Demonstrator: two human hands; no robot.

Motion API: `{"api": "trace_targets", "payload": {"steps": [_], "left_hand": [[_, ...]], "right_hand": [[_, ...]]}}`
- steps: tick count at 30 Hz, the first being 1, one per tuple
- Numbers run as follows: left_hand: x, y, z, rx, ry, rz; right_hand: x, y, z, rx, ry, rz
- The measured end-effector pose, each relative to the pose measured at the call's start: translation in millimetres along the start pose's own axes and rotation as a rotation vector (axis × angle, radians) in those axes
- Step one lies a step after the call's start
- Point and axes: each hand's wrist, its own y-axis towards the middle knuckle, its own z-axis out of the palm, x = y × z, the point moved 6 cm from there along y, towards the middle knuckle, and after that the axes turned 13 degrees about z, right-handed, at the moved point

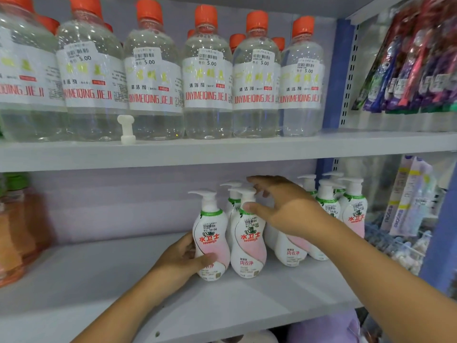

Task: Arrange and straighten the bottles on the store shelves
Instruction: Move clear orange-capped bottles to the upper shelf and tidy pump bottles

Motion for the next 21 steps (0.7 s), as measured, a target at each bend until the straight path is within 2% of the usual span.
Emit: {"api": "trace_targets", "payload": {"steps": [6, 10, 14, 21], "left_hand": [[2, 4, 2, -0.017, 0.011, -0.014], [-1, 4, 8, -0.014, 0.033, -0.018], [0, 5, 18, -0.030, 0.044, -0.014], [5, 8, 29, -0.058, 0.041, -0.009]], "right_hand": [[23, 24, -12, 0.025, -0.341, -0.160], [16, 36, -15, 0.155, -0.277, -0.159], [4, 41, -16, 0.157, -0.217, -0.161], [-12, 48, -21, 0.168, -0.286, -0.150]]}}
